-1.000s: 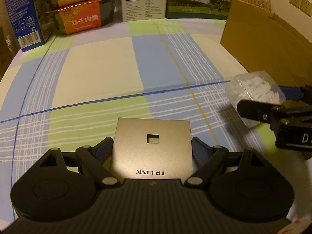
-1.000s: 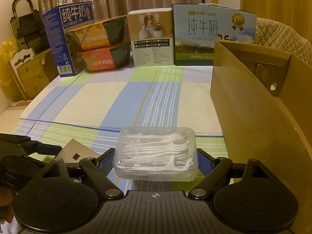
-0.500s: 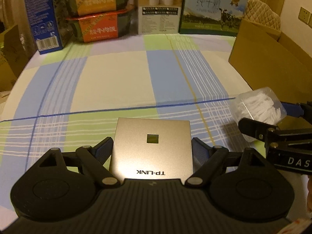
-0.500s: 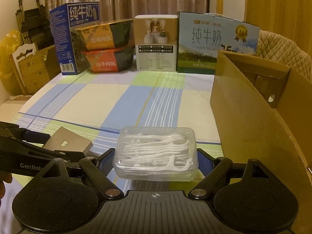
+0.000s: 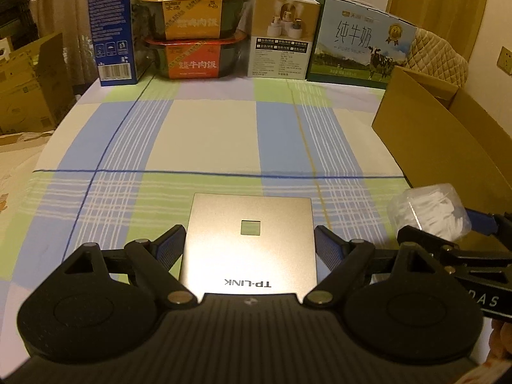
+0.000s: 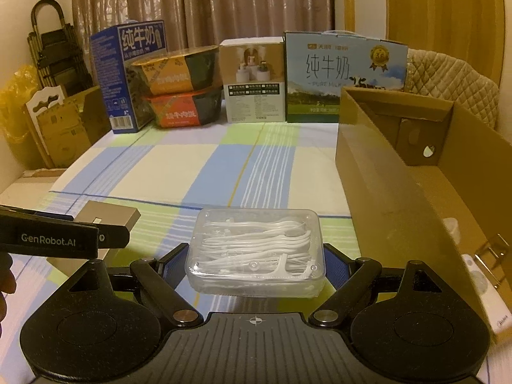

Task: Organize rigid objects
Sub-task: 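Carry the gold plate and floss box over the cardboard box with both grippers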

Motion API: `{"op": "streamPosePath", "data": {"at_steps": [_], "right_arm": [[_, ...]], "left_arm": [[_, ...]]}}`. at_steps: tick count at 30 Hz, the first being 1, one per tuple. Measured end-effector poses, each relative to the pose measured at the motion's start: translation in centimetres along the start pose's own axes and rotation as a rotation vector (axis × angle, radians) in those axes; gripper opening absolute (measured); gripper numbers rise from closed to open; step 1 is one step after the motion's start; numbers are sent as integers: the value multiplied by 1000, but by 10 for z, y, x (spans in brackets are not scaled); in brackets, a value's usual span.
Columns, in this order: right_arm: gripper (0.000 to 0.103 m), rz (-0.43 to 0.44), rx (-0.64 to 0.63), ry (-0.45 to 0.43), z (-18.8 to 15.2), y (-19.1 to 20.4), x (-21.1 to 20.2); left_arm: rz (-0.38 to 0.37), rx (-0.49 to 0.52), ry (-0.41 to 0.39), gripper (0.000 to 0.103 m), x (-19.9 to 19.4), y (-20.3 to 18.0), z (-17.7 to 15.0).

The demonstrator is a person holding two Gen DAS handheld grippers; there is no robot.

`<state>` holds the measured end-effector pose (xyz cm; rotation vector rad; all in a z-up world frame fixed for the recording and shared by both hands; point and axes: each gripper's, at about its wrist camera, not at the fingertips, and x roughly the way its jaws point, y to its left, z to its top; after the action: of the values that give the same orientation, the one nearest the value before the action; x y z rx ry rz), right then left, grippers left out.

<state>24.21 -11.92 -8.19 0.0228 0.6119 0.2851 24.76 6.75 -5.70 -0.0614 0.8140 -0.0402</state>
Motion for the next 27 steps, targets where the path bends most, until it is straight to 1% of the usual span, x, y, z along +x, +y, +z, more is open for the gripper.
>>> {"op": "streamPosePath", "data": {"at_steps": [4,13,27], "right_arm": [[83,1,-16,-16,-7,6,-19],[83,12,-27,-28,-23,17,-54],[83,1,-12,-51,-39,23,-107]], "left_arm": [[2,-39,3,83,-19,-2,-16],[17,-63,-3,83,-56,-6,-41],[15,-27,-62,83,-109,-23,-52]]}}
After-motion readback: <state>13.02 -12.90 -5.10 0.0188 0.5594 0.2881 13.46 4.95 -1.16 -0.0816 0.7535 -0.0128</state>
